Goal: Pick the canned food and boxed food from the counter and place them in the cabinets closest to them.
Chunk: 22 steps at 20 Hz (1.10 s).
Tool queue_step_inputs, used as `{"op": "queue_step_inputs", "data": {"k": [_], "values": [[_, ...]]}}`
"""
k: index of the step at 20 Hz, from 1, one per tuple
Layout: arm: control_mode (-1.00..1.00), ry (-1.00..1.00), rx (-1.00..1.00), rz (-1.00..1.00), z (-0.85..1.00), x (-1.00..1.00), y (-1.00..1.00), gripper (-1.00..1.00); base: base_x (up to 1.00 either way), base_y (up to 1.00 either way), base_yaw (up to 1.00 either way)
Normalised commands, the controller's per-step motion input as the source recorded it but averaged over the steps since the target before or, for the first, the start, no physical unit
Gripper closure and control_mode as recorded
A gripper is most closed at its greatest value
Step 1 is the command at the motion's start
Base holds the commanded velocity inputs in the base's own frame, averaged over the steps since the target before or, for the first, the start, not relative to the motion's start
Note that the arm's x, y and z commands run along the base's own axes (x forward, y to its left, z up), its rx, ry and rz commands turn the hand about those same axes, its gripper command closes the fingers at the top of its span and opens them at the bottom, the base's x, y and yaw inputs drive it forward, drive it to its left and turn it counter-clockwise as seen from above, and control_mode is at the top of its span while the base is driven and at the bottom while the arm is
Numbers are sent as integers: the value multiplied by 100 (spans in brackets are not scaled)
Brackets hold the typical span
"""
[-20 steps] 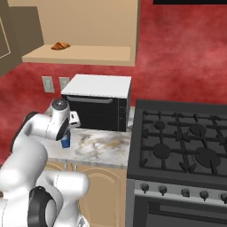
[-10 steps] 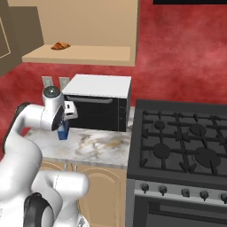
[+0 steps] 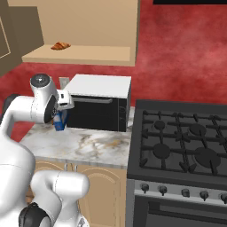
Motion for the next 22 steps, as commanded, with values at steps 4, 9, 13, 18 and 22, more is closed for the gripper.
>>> {"op": "queue_step_inputs", "data": {"k": [4, 9, 13, 18, 22], "values": [[-100, -13, 0, -5, 57, -34, -12, 100, 0, 0, 0], [-100, -11, 0, -6, 60, -30, -13, 100, 0, 0, 0], [-100, -11, 0, -6, 60, -30, -13, 100, 0, 0, 0], [-100, -9, 0, -6, 57, -27, -11, 100, 0, 0, 0], [-100, -8, 0, -6, 59, -27, -13, 100, 0, 0, 0]]}}
